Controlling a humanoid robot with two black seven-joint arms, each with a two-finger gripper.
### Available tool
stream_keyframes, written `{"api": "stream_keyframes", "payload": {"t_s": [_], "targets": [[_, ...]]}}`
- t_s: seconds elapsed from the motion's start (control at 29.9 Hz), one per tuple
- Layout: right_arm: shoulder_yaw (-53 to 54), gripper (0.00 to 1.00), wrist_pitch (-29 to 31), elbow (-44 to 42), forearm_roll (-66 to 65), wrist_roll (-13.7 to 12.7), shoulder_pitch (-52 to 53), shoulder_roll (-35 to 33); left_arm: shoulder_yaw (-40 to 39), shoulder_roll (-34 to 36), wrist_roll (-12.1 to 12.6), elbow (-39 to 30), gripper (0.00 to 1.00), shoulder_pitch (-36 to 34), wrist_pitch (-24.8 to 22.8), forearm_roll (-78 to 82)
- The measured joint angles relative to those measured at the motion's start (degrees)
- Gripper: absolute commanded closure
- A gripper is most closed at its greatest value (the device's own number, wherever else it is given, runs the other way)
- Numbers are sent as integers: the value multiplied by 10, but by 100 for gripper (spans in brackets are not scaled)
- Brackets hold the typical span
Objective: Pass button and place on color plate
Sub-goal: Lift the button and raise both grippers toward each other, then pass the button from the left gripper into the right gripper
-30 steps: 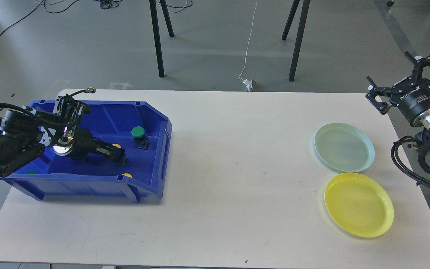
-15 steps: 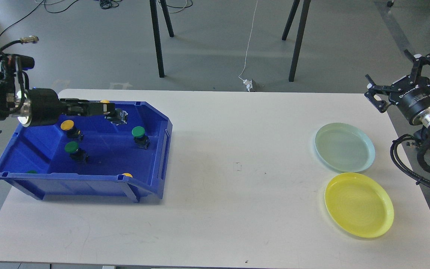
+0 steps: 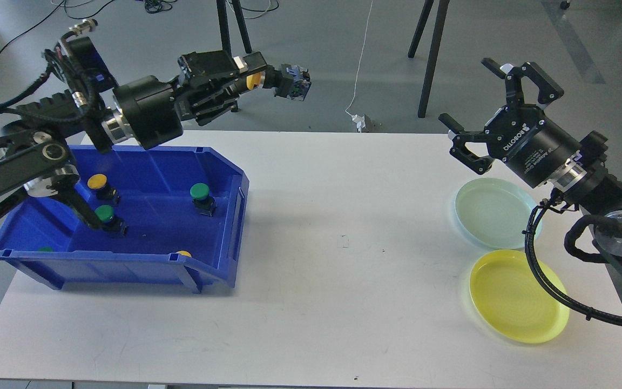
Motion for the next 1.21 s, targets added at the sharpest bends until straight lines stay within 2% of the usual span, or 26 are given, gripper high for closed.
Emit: {"api": "stream_keyframes", "payload": {"t_s": [0.23,0.84,1.0,1.1,1.21], "targets": [[-86,1,0,-9,2,0,90,62,-33,-42,0,25,100,29,0,-23],[-162,2,0,-90,29,-1,189,132,-35,-59,0,32,100,44,3,-21],[-165,6,0,-116,29,-1,200,154,-35,-59,0,32,100,45,3,-21],[-165,21,0,-127,29,-1,203,169,-35,-60,0,32,100,45,3,-21],[-165,44,0,-132,29,-1,206,175,-35,-60,0,32,100,45,3,-21]]}}
